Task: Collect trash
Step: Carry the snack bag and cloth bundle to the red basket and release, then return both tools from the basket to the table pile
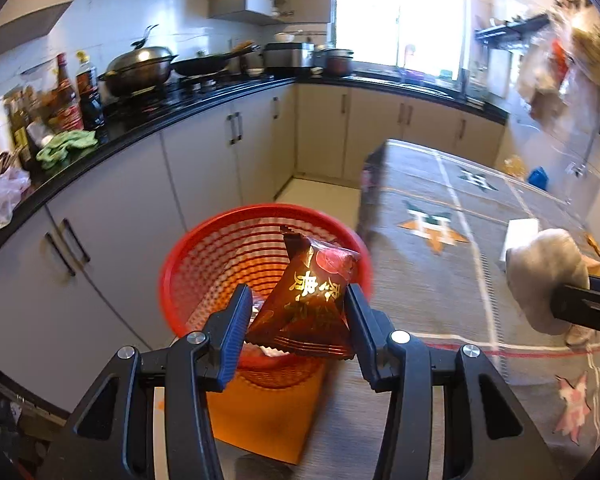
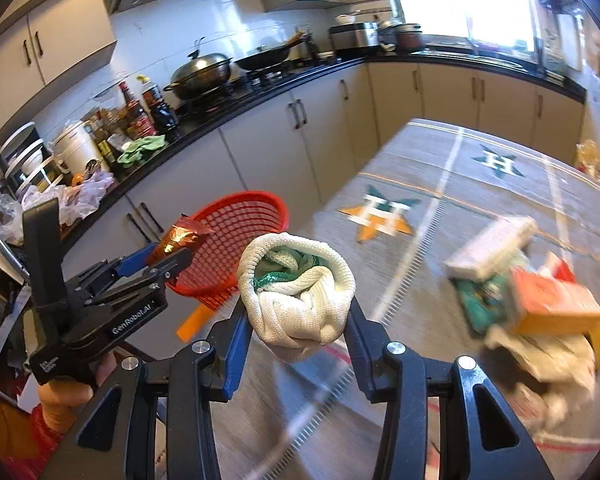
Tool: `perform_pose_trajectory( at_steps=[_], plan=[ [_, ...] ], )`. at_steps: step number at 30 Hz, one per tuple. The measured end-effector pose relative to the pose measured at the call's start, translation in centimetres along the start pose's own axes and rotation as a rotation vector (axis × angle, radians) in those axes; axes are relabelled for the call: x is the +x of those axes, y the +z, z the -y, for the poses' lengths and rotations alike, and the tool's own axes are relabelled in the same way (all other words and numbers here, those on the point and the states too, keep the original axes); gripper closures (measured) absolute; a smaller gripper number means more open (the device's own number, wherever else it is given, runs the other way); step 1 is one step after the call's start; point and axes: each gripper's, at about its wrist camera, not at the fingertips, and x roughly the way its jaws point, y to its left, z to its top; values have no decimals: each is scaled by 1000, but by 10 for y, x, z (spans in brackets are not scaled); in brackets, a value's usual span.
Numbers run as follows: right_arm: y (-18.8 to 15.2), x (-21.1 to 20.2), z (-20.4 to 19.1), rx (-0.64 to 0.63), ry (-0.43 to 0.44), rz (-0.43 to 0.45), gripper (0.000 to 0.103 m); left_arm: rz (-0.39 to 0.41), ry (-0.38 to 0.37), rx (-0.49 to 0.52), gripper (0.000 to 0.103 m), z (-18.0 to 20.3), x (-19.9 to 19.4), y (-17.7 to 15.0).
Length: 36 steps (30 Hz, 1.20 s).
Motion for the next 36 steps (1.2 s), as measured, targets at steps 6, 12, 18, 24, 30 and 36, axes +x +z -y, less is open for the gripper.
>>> perform_pose_trajectory(
  at_steps=[6, 12, 18, 24, 30, 36],
  plan=[
    [29, 42, -27, -14, 75, -45, 54, -27, 33, -42, 56, -32, 23, 4],
    [48, 91, -45, -26, 94, -97, 53, -64, 45, -72, 56, -53, 46, 2],
    [55, 133, -46, -1, 88, -148, 53, -82, 49, -76, 56, -62, 63, 2],
    [60, 153, -49, 1, 75, -165, 50, -90, 50, -79, 55, -65, 73, 2],
    [62, 150, -45, 11, 74, -146, 42, -90, 52, -91, 44, -66, 74, 2],
    [59, 126, -37, 33, 69, -107, 41, -74, 37, -97, 42, -62, 59, 2]
  ],
)
